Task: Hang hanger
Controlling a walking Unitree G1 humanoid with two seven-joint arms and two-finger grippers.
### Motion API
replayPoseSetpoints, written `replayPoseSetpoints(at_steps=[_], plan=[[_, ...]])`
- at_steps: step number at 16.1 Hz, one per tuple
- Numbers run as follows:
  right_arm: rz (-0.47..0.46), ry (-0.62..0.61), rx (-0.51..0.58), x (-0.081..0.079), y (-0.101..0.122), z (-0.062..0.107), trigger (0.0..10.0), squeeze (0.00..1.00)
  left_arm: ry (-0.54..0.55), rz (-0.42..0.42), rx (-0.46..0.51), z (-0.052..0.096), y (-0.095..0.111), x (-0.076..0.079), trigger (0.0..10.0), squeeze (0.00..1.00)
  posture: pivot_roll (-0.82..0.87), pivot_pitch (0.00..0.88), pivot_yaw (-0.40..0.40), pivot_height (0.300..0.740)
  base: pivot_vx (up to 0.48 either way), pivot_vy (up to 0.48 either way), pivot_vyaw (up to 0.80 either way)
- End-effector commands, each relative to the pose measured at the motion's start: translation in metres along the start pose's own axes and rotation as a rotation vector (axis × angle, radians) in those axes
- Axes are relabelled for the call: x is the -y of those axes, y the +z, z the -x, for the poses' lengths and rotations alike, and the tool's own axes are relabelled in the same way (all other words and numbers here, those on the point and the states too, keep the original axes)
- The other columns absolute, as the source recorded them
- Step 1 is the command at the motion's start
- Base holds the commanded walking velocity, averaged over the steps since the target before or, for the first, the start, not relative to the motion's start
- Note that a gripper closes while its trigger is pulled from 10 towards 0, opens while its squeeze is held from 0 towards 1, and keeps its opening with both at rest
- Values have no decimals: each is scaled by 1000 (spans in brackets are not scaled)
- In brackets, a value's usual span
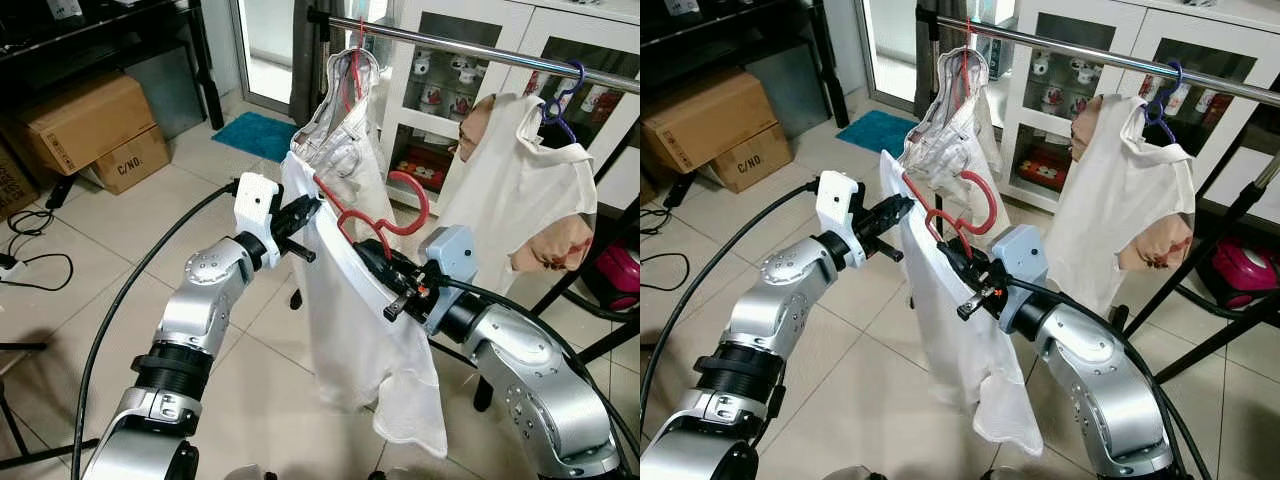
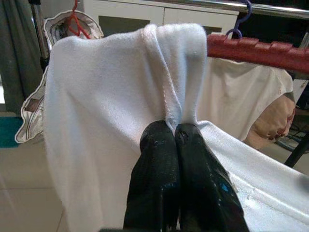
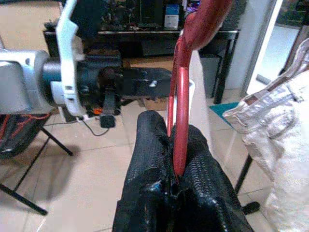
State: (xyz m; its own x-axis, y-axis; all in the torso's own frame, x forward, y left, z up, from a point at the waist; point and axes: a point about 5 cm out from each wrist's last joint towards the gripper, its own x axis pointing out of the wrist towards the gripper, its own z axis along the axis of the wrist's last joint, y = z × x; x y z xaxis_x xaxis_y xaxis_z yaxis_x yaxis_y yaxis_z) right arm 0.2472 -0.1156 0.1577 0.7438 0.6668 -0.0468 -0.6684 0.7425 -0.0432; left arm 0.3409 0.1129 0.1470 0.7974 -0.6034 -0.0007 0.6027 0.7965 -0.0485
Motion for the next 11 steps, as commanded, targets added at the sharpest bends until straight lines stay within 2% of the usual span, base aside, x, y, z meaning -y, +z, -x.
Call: replayPoseSetpoints(at_steps=[1,4,7,9,11], plan=[[43,-72,-24,7,1,2,0,0,-14,-2,57,2,11,0,0,0,-103,0,24,740,0,0,0],[55,-155,-82,20,-6,6,0,0,-38,-10,108,7,20,4,0,0,-103,0,28,740,0,0,0],[74,-134,-166,22,-18,13,0,0,26,-40,144,14,28,-3,0,0,-101,0,29,740,0,0,0],[98,-45,-268,19,-31,23,0,0,117,-70,216,25,42,-16,0,0,-99,0,29,740,0,0,0],[108,28,-282,18,-34,30,0,0,233,-119,247,32,53,-36,0,0,-99,0,30,740,0,0,0]])
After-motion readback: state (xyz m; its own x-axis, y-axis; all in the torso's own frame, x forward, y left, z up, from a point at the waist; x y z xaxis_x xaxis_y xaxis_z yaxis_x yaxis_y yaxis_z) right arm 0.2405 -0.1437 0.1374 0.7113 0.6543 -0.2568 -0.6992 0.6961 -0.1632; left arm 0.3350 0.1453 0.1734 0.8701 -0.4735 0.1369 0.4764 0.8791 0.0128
